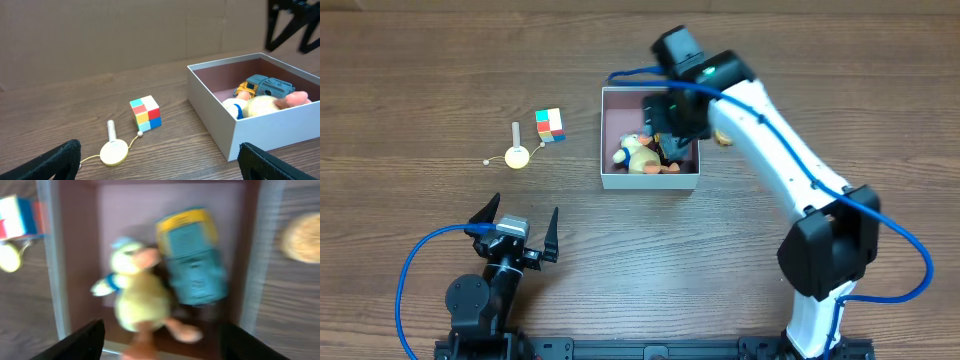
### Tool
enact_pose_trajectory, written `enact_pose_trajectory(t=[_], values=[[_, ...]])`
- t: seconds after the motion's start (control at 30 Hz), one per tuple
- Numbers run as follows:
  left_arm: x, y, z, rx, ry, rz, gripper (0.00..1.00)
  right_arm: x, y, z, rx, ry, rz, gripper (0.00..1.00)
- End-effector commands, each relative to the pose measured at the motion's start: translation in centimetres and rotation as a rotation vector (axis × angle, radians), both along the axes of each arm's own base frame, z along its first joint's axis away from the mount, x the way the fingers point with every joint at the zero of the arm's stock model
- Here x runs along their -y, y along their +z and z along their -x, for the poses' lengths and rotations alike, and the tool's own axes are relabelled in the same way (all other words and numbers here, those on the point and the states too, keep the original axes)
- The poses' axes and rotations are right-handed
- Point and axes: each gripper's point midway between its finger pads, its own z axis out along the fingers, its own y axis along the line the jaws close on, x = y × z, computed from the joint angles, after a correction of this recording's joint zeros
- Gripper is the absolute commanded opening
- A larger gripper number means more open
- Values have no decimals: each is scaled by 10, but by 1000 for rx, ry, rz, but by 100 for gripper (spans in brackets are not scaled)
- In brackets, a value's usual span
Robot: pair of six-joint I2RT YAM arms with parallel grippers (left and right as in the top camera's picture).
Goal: Pack container
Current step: 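Withdraw the right gripper and move it over the yellow gear disc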
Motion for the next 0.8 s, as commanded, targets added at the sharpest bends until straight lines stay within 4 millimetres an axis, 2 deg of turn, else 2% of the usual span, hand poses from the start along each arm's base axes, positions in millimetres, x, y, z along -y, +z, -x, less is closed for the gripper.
enact_pose_trajectory(t=[0.0, 0.07, 0.17, 0.27, 0.43, 0.77], values=[[0, 0, 0, 9, -5, -18, 100, 64, 31, -34, 56, -117, 8, 75], [0, 0, 0, 9, -5, -18, 100, 95, 36, -38, 45, -154, 24, 76], [0, 0, 0, 9, -5, -18, 100, 137, 31, -36, 1, -199, 49, 78], [0, 0, 0, 9, -5, -18, 100, 159, 19, -31, -40, -172, 76, 78], [0, 0, 0, 9, -5, -18, 100, 172, -4, -29, -95, -150, 137, 84], [0, 0, 0, 9, -5, -18, 100, 170, -44, -28, -197, -121, 165, 85]])
